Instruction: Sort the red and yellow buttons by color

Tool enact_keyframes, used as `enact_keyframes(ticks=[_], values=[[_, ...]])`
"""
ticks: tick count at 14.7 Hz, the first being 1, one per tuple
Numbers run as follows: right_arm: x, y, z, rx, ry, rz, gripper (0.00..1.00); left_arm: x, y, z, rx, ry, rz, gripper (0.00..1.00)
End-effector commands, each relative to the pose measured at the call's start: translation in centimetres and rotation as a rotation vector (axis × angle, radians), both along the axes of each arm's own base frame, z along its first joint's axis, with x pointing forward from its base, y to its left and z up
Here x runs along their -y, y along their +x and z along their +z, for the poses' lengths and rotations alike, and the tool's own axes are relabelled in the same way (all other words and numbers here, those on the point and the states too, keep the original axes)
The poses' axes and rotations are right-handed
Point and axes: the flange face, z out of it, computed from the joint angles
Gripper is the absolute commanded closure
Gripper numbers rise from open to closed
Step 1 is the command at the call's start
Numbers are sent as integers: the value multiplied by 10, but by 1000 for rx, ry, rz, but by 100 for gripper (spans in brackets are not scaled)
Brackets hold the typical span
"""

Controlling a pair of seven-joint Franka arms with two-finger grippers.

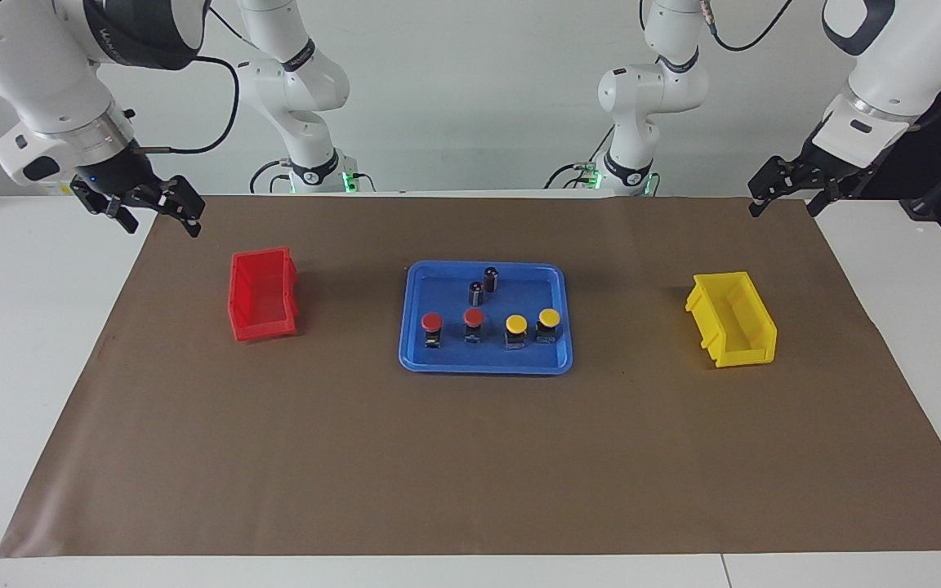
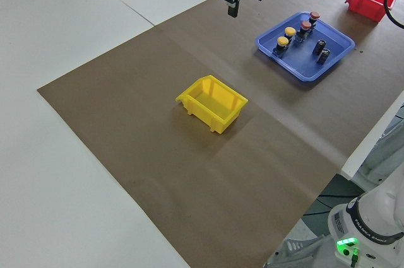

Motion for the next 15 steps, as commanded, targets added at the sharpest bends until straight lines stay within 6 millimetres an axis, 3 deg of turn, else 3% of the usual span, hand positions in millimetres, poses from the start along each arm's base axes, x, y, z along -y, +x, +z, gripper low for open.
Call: enact_keyframes(ticks=[1,15], values=[[-2,0,-2,11,11,27,0,-2,-6,0,1,-5,-4,0],[-2,0,0,21,7,22,0,-2,-6,0,1,-5,-4,0]])
